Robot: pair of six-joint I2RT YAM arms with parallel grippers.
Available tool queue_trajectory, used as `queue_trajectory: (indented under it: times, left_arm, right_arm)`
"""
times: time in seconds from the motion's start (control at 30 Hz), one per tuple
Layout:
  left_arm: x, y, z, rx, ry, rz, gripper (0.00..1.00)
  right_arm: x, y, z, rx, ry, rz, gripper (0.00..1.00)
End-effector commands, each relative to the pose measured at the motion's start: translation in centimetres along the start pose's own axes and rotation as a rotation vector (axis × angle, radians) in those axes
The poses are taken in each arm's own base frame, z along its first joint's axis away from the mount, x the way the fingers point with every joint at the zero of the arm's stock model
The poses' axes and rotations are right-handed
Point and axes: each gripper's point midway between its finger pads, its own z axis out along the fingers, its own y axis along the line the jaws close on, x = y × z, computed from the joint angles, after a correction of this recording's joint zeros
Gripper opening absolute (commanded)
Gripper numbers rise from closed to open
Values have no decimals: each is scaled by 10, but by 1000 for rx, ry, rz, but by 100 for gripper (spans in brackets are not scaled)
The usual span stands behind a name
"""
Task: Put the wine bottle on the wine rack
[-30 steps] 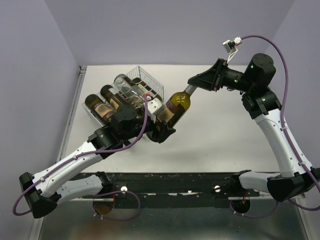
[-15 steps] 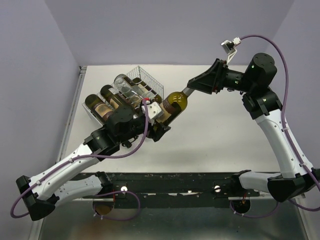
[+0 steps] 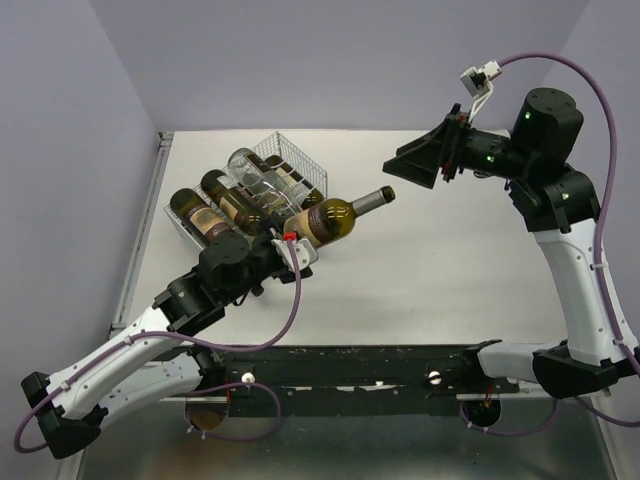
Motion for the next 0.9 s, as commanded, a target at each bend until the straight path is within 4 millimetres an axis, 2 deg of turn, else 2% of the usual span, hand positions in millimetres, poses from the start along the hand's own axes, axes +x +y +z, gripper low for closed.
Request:
queue_trajectory:
  times: [0.0, 0.1, 0.2, 0.3, 0.4, 0.87]
  left_arm:
    - [-24, 37, -12, -143, -58, 147, 0]
    - [-16, 35, -11, -123, -22, 198, 0]
    - [-12, 31, -12, -94, -7, 254, 0]
    - [-11, 30, -12, -81, -4, 285, 0]
    - [-10, 29, -13, -78, 1, 288, 0]
    - [14, 24, -11, -29, 96, 417, 0]
  right_arm:
    - [6, -1, 2, 1, 84, -16, 99]
    - [11, 6, 9, -32, 111, -47, 99]
    - [25, -5, 20, 40, 179, -64, 97]
    - [57, -13, 38, 129, 311, -102, 96]
    - [85, -14, 49, 139, 405, -131, 94]
    - [170, -22, 50, 186, 699, -168, 90]
